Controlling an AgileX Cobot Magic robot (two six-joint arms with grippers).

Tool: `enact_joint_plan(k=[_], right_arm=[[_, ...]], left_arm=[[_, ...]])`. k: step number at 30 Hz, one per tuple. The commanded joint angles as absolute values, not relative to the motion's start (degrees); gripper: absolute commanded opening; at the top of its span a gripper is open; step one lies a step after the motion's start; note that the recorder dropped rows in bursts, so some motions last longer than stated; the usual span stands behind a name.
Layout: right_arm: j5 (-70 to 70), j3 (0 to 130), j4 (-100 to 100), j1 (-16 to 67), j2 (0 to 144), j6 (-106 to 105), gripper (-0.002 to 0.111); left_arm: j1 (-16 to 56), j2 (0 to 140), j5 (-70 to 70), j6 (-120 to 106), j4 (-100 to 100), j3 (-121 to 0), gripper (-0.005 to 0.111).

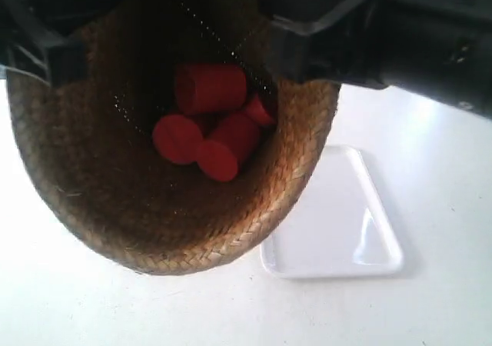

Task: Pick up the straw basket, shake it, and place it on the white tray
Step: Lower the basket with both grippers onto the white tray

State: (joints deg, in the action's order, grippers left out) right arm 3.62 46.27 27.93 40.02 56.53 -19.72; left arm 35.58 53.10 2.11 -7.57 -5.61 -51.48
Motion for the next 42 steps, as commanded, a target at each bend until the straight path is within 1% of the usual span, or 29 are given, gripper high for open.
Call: enact_joint_plan(k=[1,3,5,7,9,11,13,14,17,21,24,30,32,36,39,42], right_arm=[[-2.64,46.98,28.10,38.74,59.94,-18.74,0.000],[-7.20,48.94,28.51,39.73,57.22,-18.74,0.000],[-6.71,49.53,28.55,41.19,54.79,-18.74,0.000],[-0.75,47.21,26.01,41.59,54.91,-21.35,0.000],[5.95,43.67,25.78,39.67,58.43,-21.81,0.000],[1.07,44.10,28.84,38.17,60.43,-18.60,0.000],[-8.85,46.37,30.22,38.92,57.94,-16.18,0.000],[-11.01,46.80,30.11,39.75,56.26,-16.18,0.000],[-7.69,46.34,28.84,41.82,53.95,-18.08,0.000],[2.10,44.32,26.26,40.47,55.42,-19.23,0.000],[2.62,44.55,26.26,39.05,57.46,-19.23,0.000],[-1.64,44.55,27.08,38.77,57.76,-19.13,0.000],[-1.52,44.55,27.08,38.39,57.76,-19.02,0.000],[-1.64,44.55,27.47,34.50,58.04,-15.79,0.000],[-2.08,44.67,27.47,28.83,58.93,-14.50,0.000],[-6.89,45.98,27.47,22.61,60.62,-14.51,0.000]], left_arm=[[36.84,55.18,0.00,-1.35,-7.21,-52.22,0.000],[38.91,51.82,0.00,-3.31,-7.21,-54.85,0.000],[39.65,50.13,-1.03,-8.48,-6.59,-55.40,0.000],[38.54,51.50,-2.96,-10.81,-6.59,-52.84,0.000],[35.76,55.52,-3.54,-9.97,-6.78,-49.45,0.000],[35.20,55.80,-5.36,-5.14,-10.42,-50.13,0.000],[37.10,53.19,-6.17,-3.63,-12.67,-52.25,0.000],[38.30,51.33,-5.65,-3.92,-12.40,-53.24,0.000],[39.71,49.05,-2.56,-8.76,-8.74,-53.73,0.000],[38.39,52.61,-2.57,-10.51,-7.83,-52.97,0.000],[37.89,55.33,-3.24,-9.19,-8.20,-52.76,0.000],[37.89,55.46,-4.67,-8.16,-8.44,-52.76,0.000],[37.78,55.75,-3.92,-2.90,-8.44,-52.76,0.000],[35.15,58.88,-5.97,3.94,-8.44,-54.07,0.000],[32.02,62.93,-10.06,5.55,-8.44,-57.24,0.000],[29.66,67.02,-15.85,5.98,-8.44,-61.71,0.000]])
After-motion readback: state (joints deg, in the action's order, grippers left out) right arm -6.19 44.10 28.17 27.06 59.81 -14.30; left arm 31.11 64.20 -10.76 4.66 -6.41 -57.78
